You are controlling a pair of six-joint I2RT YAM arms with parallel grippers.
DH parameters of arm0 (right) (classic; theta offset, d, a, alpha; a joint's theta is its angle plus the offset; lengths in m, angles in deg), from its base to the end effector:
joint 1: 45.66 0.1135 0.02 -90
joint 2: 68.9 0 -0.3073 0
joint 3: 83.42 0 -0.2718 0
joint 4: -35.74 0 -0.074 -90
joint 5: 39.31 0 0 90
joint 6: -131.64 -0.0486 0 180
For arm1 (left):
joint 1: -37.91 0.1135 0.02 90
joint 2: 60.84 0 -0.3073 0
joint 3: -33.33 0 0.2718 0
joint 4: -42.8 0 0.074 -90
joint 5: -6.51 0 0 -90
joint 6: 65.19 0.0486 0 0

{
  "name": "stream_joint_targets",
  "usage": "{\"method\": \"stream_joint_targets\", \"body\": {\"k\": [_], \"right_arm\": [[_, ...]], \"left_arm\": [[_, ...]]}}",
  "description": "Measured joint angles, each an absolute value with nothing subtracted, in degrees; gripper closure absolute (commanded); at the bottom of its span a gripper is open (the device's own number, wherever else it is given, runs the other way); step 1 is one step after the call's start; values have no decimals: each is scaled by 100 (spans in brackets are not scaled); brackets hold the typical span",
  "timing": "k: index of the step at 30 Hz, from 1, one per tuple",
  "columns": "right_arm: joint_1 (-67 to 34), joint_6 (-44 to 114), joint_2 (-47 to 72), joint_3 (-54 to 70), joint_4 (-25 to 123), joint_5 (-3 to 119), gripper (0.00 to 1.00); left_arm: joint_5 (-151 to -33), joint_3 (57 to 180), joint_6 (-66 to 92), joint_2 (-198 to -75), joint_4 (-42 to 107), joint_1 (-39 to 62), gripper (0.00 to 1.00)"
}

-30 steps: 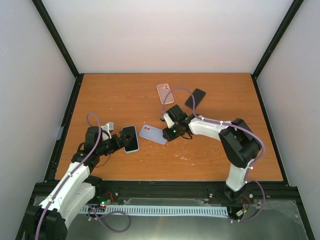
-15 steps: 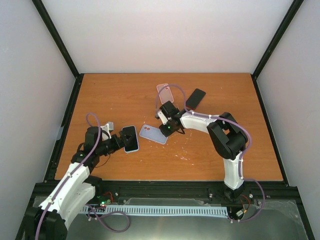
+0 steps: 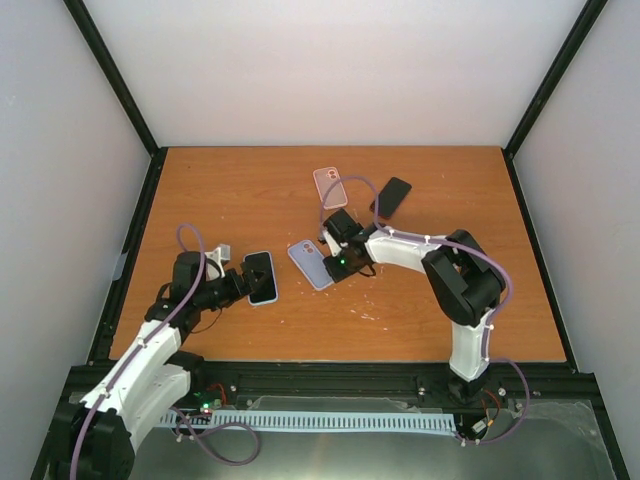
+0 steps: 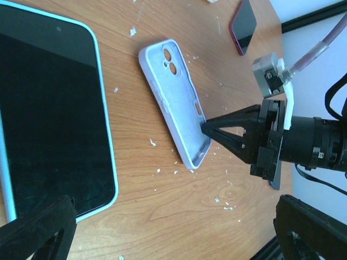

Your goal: Put the phone into the phone case

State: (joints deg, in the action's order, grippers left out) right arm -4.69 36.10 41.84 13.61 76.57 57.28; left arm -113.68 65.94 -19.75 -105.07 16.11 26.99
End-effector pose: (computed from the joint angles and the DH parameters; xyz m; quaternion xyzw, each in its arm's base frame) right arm 0.3089 0.2756 0.1604 -0.3087 0.9312 0.1251 0.1480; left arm 0.1496 -0.0538 0.2012 -0.1428 0.8646 -0.4033 0.2634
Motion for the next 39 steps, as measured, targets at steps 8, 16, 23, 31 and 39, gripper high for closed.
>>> {"method": "stream_joint_targets", "body": {"k": [8, 16, 23, 31, 39], "right_arm": [[-174, 1900, 2984, 2502, 8061, 5207, 97], [270, -27, 2234, 3629, 7692, 5275, 65], [97, -419, 1710, 3623, 8044, 4939, 31], [-884, -246, 1345, 3619, 8415, 4313, 0], [-2368, -82, 870, 3806, 8621, 3948, 0]], "left_arm": [[-11862, 6598, -1771, -11090, 1860, 2699, 1], [-12153, 6795, -1584, -11768, 2182, 2622, 0], [-12260, 6823, -1544, -11805, 2369, 2546, 0], [-12271, 6784, -1511, -11702, 2446, 2528, 1], [-12271, 6786, -1476, -11676, 2437, 2526, 1]]}}
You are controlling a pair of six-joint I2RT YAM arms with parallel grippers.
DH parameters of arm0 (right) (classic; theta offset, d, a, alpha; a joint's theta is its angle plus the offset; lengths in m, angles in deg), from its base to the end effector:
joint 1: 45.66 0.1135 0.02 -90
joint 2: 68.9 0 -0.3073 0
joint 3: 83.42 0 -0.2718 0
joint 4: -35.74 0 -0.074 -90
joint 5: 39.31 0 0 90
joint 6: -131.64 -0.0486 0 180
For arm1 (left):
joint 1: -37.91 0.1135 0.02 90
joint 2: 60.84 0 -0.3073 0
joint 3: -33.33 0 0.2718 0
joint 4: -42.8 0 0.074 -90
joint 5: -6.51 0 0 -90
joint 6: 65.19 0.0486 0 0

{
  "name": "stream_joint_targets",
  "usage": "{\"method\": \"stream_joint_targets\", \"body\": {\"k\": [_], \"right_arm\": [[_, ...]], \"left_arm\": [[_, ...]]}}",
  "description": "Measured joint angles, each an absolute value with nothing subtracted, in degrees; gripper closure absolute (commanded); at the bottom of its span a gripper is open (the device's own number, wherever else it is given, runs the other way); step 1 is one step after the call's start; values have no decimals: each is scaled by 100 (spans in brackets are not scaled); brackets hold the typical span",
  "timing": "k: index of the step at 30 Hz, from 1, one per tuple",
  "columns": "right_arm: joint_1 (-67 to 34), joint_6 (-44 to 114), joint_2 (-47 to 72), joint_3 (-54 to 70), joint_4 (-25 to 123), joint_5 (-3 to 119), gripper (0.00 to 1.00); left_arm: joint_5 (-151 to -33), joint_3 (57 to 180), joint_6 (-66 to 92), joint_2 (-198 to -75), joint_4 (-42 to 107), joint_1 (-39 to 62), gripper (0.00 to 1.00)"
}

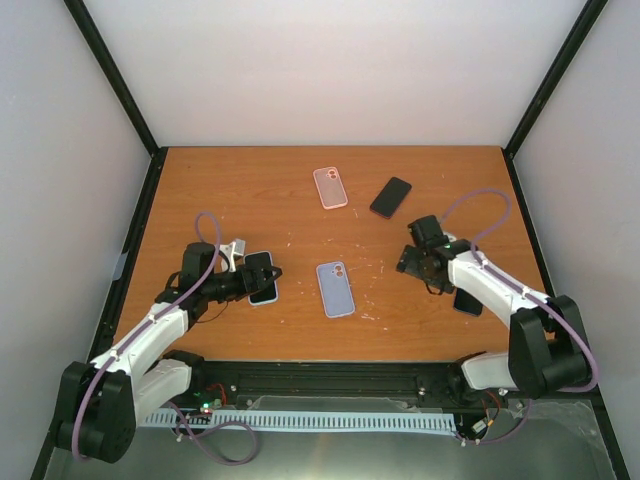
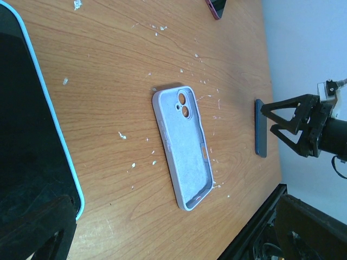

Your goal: Put the phone into the phone case

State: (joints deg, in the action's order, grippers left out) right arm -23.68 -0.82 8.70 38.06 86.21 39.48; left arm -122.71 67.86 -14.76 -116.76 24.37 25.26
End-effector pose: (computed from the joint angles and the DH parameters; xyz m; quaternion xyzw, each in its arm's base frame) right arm 0.2385 0.0861 0.2108 0.1912 0.9607 0.0129 0.2007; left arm 0.1754 -0.0709 0.1974 -0.0602 0.8628 -0.4487 0.2249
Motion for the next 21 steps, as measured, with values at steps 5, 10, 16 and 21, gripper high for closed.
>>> {"method": "stream_joint_targets", "body": {"k": [5, 10, 16, 21], "right_arm": [[-3393, -91, 650, 4058, 8605, 3730, 0], [-4178, -185, 254, 4224, 8588, 3266, 0], [-5081, -255, 501, 4235, 8400, 3116, 0], [-5688, -58, 890, 4362, 7989, 3634, 0]], "left_arm": [[-12271, 6828, -1428, -11685, 2367, 2526, 1], [-12269, 6858, -1387, -11689, 2302, 2526, 1], [-12262, 6858, -1389, -11674, 2267, 2526, 1], [-12234, 6858, -1402, -11604, 2249, 2526, 0]]}}
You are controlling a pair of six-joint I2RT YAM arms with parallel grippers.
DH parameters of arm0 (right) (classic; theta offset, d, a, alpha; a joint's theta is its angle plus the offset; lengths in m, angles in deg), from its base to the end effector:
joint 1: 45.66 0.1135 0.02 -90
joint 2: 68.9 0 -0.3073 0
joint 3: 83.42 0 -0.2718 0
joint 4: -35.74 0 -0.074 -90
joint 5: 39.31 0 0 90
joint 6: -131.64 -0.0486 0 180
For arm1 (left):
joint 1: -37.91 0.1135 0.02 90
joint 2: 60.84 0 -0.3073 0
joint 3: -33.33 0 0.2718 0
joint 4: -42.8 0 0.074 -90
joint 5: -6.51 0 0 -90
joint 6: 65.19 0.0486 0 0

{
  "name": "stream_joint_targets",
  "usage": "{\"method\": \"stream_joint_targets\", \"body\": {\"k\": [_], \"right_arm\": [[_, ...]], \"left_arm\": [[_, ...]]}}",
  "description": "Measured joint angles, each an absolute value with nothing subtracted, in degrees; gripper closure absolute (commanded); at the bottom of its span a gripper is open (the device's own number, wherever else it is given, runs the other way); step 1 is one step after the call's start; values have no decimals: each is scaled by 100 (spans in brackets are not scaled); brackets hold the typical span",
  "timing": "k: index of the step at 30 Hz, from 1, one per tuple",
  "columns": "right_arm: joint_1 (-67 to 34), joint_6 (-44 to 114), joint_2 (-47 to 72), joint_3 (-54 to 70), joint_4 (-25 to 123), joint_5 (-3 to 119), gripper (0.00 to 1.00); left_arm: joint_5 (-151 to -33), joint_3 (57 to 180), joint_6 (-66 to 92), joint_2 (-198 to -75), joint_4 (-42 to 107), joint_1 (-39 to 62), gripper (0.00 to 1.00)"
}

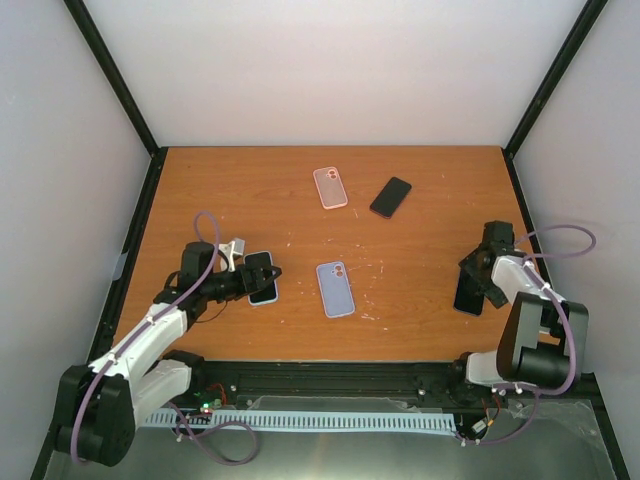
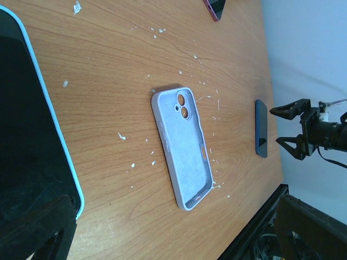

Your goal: Put the phone into the phone case

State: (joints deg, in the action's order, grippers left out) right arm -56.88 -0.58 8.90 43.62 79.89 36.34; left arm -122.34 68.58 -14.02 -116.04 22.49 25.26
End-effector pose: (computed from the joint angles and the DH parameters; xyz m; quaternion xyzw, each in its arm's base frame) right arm 0.2381 -0.0595 0.1866 0.4590 0.8611 -0.0700 0.2071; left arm 0.1743 -0.0704 0.2008 -0.0575 0.8651 -0.4440 0.2262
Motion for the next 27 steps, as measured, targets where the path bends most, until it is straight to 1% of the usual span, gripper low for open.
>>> {"method": "stream_joint_targets", "body": {"k": [3, 8, 16, 19, 22, 25, 27], "right_arm": [[-5913, 97, 1087, 4414, 7812, 3942, 0], [-5946, 329, 1362, 4488, 7561, 4490, 0], [-5927, 515, 1340, 4622, 6675, 5487, 0], [-5706, 453, 1340, 4668, 6407, 5837, 0], [-5334, 414, 1356, 4674, 6306, 6055, 2], [-5085, 460, 1371, 4635, 6385, 6077, 3], [-5002, 539, 1375, 4593, 6533, 6038, 2]], "left_arm": [[-12223, 6858, -1433, -11552, 2249, 2526, 1], [-12232, 6858, -1496, -11576, 2254, 2526, 1], [-12225, 6858, -1586, -11597, 2262, 2526, 1], [-12229, 6856, -1664, -11602, 2308, 2526, 1], [-12232, 6847, -1717, -11617, 2398, 2526, 1], [-12232, 6832, -1737, -11619, 2444, 2526, 1], [-12251, 6832, -1737, -11637, 2455, 2526, 0]]}}
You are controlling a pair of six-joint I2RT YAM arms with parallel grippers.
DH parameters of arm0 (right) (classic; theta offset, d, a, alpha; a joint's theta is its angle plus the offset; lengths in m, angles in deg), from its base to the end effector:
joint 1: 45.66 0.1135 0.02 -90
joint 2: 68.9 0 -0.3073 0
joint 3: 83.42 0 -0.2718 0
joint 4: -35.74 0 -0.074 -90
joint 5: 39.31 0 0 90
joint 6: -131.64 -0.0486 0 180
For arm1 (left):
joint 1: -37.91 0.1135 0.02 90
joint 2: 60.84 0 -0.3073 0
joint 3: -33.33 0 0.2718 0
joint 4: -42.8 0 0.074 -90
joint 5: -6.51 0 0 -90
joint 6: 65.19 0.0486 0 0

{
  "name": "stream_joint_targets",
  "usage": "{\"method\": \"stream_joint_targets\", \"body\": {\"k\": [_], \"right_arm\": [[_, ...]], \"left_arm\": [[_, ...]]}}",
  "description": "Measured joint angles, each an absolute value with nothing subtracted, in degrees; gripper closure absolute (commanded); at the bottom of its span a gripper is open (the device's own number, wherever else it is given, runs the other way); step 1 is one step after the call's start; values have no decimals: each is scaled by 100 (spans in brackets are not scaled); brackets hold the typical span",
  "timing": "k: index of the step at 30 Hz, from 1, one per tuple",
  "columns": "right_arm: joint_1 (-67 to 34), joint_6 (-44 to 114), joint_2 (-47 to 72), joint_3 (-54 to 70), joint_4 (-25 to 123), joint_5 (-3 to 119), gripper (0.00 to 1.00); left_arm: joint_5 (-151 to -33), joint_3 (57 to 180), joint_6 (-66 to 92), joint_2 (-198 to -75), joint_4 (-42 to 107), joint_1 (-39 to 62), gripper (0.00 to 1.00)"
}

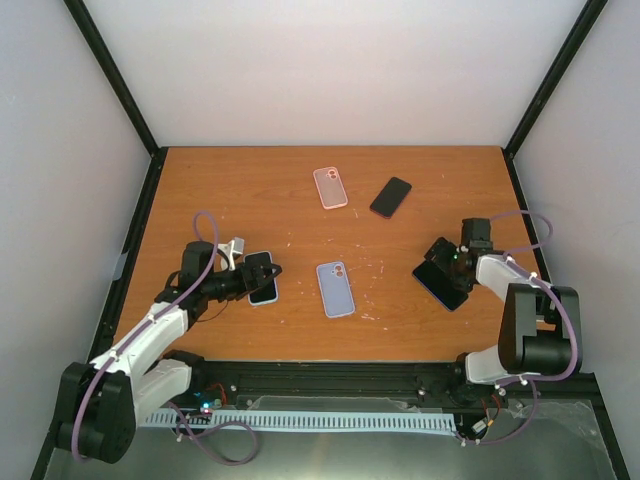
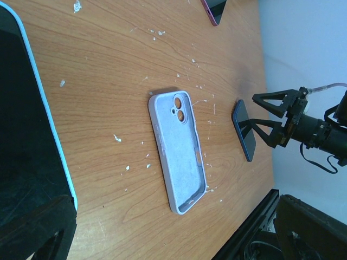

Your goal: Put the phone into the phone case

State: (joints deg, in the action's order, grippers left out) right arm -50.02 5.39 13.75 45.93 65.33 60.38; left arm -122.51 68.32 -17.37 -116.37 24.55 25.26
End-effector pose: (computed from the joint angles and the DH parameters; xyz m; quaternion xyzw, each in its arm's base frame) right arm 0.2690 -0.0123 0.1670 0.3158 0.9131 0.1459 0.2126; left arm 0.1764 -0.0710 0.2015 -0.0771 0.8587 -0.4549 0.2229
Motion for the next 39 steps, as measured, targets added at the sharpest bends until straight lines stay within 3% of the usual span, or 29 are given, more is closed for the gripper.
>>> {"method": "stream_joint_targets", "body": {"k": [11, 19, 29, 39], "right_arm": [[-4936, 950, 1321, 4558, 7156, 5201, 0], [-4904, 1205, 814, 4989, 6981, 6152, 4], [-3553, 707, 296, 5350, 7137, 6744, 7], [-2637, 403, 763, 4891, 7521, 5651, 5]], "left_arm": [[-12323, 6832, -1702, -11785, 2481, 2526, 1], [-12391, 6832, -1662, -11646, 2492, 2526, 0], [-12402, 6832, -1664, -11425, 2581, 2526, 1], [-12398, 6830, -1664, -11335, 2562, 2526, 0]]}}
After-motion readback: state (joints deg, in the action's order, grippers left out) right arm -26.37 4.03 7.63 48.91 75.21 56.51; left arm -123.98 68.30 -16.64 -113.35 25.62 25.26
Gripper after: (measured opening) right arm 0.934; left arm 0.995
